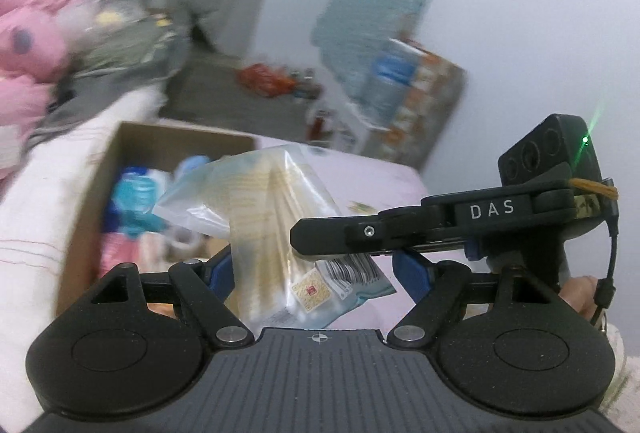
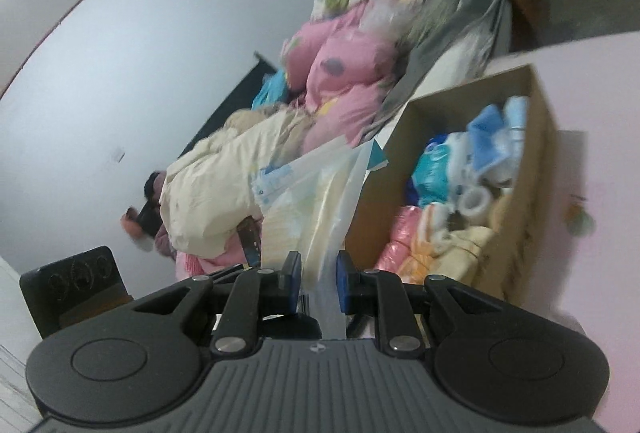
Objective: Organize soft objects
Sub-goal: 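Carry the bag into the box and open the right gripper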
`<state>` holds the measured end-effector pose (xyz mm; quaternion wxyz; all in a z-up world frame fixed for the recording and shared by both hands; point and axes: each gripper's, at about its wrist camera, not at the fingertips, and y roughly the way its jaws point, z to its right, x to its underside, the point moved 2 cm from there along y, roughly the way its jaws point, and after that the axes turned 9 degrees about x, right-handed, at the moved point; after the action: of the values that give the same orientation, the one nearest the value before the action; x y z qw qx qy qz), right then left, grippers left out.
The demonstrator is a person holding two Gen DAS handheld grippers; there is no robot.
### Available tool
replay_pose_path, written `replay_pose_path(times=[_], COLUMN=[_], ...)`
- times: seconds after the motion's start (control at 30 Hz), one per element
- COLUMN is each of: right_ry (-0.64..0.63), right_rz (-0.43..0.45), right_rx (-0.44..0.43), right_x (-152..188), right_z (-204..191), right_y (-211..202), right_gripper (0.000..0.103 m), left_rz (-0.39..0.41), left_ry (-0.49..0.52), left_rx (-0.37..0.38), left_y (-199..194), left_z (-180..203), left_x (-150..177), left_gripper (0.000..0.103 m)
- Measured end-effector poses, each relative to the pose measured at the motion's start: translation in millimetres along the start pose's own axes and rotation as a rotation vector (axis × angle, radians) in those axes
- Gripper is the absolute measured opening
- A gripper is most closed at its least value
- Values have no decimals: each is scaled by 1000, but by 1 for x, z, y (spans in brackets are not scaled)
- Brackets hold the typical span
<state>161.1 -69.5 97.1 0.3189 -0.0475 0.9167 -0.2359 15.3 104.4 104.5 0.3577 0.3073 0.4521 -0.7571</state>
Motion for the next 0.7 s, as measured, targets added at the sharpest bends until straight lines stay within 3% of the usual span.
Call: replay_pose_path(times=[0.2, 0.37, 0.47, 0.5, 0.57, 0.7], right_ry=[29, 10, -43, -65, -116, -205], right_rz=[-166, -265, -297, -301, -304, -262], right_rx=[15, 89, 127, 139, 196, 264], right_x=[-19, -16, -14, -14, -13, -12], right_z=[27, 45, 44, 41, 34, 25], right_y=[71, 99, 98, 96, 91, 75], right_gripper=[25, 29, 31, 33, 65, 69], left_rz=[-76, -164, -176, -174, -180, -203], left_ry=[-93, -145, -142, -138, -128, -136], left_rx=[-71, -54, -21, -12, -8, 9], left_y=[33, 60, 65, 65, 68, 73], left_z=[-53, -77, -80, -79, -80, -84], left_x=[-1, 9, 13, 13, 15, 21], left_gripper=[79, 79, 80, 80, 79, 80])
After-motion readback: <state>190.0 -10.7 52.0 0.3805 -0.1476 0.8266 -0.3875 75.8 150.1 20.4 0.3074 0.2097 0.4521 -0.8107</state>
